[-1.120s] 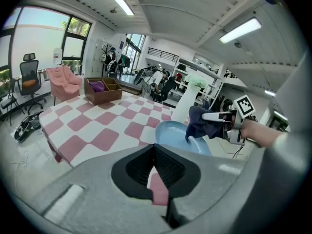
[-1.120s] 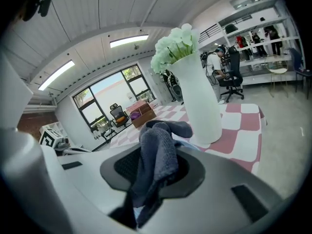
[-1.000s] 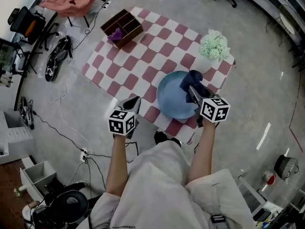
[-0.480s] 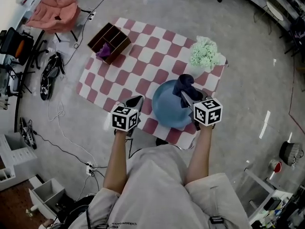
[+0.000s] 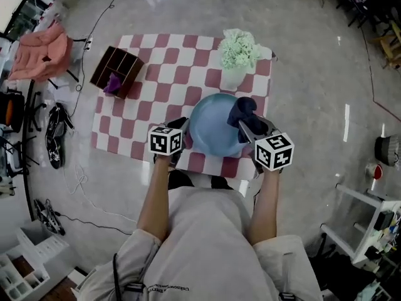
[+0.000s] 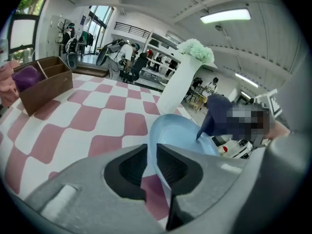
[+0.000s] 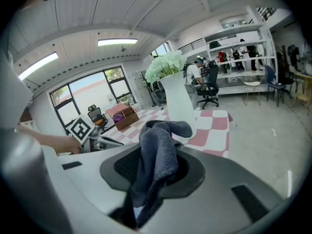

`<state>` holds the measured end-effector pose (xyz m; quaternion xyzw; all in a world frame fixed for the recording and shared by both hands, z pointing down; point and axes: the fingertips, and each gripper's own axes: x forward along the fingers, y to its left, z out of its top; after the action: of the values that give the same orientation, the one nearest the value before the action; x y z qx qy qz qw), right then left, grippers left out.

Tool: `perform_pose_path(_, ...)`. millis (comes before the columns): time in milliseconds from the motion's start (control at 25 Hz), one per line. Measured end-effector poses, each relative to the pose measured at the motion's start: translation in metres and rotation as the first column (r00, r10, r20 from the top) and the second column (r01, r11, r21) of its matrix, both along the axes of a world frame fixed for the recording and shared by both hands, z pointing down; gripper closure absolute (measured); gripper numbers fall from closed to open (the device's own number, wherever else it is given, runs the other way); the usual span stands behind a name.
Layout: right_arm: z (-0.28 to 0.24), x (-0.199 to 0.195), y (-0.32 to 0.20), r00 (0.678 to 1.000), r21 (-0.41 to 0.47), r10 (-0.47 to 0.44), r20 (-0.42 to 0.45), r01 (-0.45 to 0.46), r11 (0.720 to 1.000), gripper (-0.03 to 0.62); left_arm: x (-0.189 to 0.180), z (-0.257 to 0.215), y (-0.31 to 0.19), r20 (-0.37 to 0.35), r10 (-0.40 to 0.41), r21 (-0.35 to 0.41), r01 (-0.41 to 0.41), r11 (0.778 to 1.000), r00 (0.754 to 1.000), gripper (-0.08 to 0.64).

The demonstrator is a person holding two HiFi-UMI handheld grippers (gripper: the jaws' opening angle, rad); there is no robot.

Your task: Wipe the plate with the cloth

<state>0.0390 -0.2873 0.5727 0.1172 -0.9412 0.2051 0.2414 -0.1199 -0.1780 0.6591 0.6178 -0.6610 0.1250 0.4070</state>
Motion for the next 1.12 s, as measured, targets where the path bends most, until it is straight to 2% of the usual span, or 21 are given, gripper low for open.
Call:
perform_pose_path(80, 0.006, 0.016, 0.005, 0.997, 0.004, 0.071, -0.029, -0.071, 0.997, 0.480, -0.004, 0.010, -0.008, -0.053, 0.011, 0.004, -0.011, 1.000, 0.999, 0.453)
perform_pose_path(160, 0.006, 0.034, 0.009, 0.987, -0.010, 0.154, -0.035, -0.154, 0.988, 0.480, -0.001, 0.017, -0.014, -0.107, 0.032, -0.002, -0.033, 0.999, 0.994, 0.453)
perform_pose_path(280, 0.003, 0.050, 0.013, 0.963, -0.026, 0.268, -0.018, -0.268, 0.963, 0.480, 0.002, 0.027, -0.021, -0.113, 0.076, -0.037, -0.081, 0.996, 0.991, 0.453)
perform_pose_path(360, 0.002, 0.054, 0.021, 0.949, -0.024, 0.314, -0.020, -0.314, 0.949, 0.480, 0.005, 0.031, -0.027, -0.145, 0.097, -0.039, -0.103, 0.994, 0.985, 0.453)
perform_pose_path(520, 0.004, 0.063, 0.043, 0.927, -0.001, 0.370, -0.060, -0.370, 0.929, 0.480, 0.011, 0.042, -0.038, -0.240, 0.106, -0.041, -0.119, 0.992, 0.965, 0.455)
perform_pose_path(680, 0.007, 0.076, 0.067, 0.890, 0.003, 0.449, -0.082, -0.450, 0.893, 0.480, 0.012, 0.051, -0.045, -0.256, 0.129, -0.070, -0.152, 0.986, 0.958, 0.515)
perform_pose_path(760, 0.006, 0.079, 0.077, 0.873, 0.001, 0.480, -0.081, -0.482, 0.876, 0.480, 0.014, 0.050, -0.048, -0.281, 0.138, -0.072, -0.165, 0.984, 0.950, 0.522)
perform_pose_path(920, 0.003, 0.068, 0.096, 0.860, 0.004, 0.504, -0.083, -0.506, 0.863, 0.480, 0.013, 0.041, -0.046, -0.331, 0.136, -0.043, -0.159, 0.986, 0.934, 0.533)
perform_pose_path(1000, -0.002, 0.058, 0.102, 0.858, 0.007, 0.509, -0.072, -0.510, 0.860, 0.480, 0.011, 0.032, -0.043, -0.322, 0.154, -0.022, -0.170, 0.985, 0.934, 0.534)
perform_pose_path(1120, -0.011, 0.037, 0.109, 0.861, 0.007, 0.507, -0.037, -0.507, 0.862, 0.479, 0.007, 0.013, -0.034, -0.263, 0.210, 0.019, -0.213, 0.977, 0.942, 0.534)
